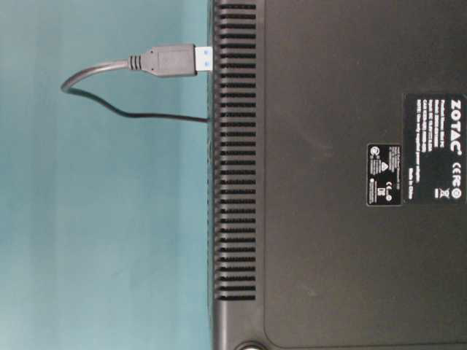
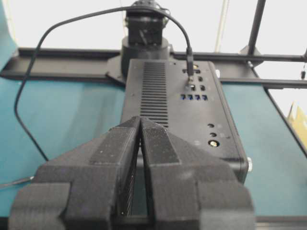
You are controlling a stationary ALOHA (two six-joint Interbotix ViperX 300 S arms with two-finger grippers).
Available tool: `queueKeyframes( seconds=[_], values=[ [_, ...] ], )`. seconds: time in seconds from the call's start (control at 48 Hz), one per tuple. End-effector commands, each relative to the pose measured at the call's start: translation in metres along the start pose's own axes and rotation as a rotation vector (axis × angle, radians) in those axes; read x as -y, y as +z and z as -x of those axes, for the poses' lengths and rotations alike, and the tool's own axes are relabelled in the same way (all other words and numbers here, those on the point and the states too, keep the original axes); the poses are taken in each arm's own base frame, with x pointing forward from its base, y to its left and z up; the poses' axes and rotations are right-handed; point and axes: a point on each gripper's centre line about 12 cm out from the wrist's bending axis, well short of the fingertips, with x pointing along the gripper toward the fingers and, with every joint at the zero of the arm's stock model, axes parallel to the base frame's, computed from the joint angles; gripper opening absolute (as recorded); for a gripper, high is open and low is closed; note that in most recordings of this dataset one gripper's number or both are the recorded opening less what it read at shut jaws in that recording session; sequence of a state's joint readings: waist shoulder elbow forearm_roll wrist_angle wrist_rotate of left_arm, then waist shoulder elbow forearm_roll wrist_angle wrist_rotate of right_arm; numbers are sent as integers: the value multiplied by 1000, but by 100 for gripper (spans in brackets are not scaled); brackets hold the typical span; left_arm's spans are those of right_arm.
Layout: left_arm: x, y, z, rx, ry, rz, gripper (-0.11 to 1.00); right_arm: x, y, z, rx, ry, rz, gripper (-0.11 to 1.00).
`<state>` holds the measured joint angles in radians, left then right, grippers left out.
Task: Insert the USB into the PC box with both arms.
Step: 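Move the right gripper over the black USB plug on the PC box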
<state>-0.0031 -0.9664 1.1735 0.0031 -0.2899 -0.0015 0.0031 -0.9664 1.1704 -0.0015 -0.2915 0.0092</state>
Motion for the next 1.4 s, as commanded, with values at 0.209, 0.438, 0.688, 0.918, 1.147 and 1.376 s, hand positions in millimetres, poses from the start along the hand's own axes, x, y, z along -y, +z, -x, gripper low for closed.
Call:
queueKeyframes(
  seconds=[0.209, 0.438, 0.688, 0.918, 1.147, 1.376],
  values=[
    [2, 26, -8, -9, -12, 36, 0, -3, 1, -4, -117, -3, -182, 0],
    [4, 30, -12, -124, -21, -3, 0, -4, 21, -9, -164, -7, -286, -1],
    [4, 38, -20, -139, -20, -12, 0, -8, 23, -27, -341, -15, -332, 0],
    [2, 45, -37, -210, -10, -8, 0, -10, 27, -53, -518, -30, -306, 4],
    [1, 54, -57, -305, -2, -10, 0, -11, 28, -77, -619, -40, -292, 21],
    [1, 49, -66, -342, -6, -13, 0, -17, 27, -88, -643, -26, -288, 74]
  ],
)
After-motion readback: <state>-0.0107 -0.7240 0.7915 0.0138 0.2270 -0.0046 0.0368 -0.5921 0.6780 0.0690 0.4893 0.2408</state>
